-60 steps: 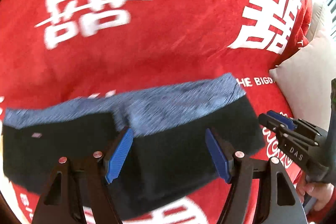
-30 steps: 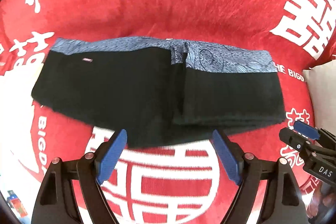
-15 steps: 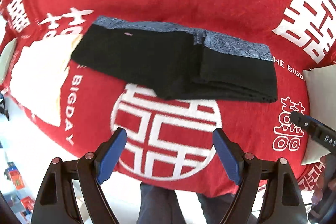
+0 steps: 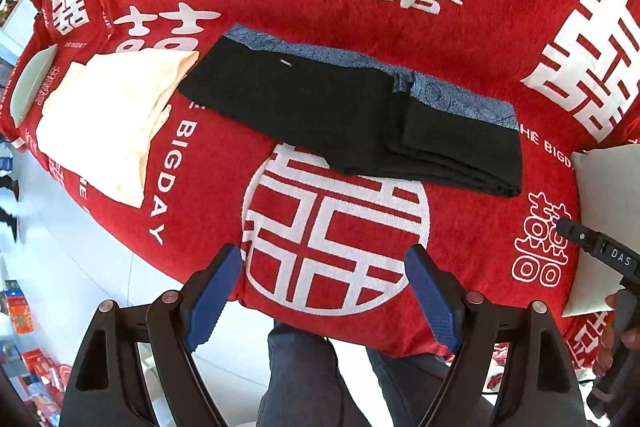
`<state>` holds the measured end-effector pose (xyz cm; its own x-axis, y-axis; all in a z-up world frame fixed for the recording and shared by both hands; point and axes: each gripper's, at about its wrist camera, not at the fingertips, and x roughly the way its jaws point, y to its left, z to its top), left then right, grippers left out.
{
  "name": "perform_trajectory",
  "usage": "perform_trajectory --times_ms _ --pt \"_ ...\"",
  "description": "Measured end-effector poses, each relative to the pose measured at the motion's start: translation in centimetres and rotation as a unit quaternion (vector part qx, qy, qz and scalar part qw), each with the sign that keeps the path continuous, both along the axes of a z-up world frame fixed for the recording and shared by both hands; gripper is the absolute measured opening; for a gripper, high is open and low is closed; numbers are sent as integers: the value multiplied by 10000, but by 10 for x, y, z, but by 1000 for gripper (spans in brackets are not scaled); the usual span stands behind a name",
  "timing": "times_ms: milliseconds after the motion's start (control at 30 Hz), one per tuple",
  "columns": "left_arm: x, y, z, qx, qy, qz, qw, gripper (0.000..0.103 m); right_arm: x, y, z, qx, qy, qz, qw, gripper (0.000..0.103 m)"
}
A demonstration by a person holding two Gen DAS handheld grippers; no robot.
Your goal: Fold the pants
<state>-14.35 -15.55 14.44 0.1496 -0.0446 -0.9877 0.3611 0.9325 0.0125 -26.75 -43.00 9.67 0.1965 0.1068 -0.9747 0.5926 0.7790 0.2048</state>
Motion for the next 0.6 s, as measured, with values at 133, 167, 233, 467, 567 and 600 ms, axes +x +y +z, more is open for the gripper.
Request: perform_trajectory --times_ms 133,167,233,467,567,600 --pt "13 11 2 -107 -26 -140 9998 85 5 11 7 -154 -21 -177 9997 81" --pt "17 15 2 -138 -20 -178 9997 85 6 14 7 -192 -5 -215 9996 81" --pt "25 24 3 -199 -30 -272 9994 85 10 23 9 -253 21 -322 9992 81" --pt "51 65 7 -418 -87 -485 9979 85 27 73 22 -420 -52 -574 9975 81" --pt "61 87 8 -478 -139 -440 9978 85 38 96 26 -451 -89 -517 9976 81" --pt "66 95 8 -500 -159 -407 9978 85 41 102 27 -470 -88 -465 9978 81"
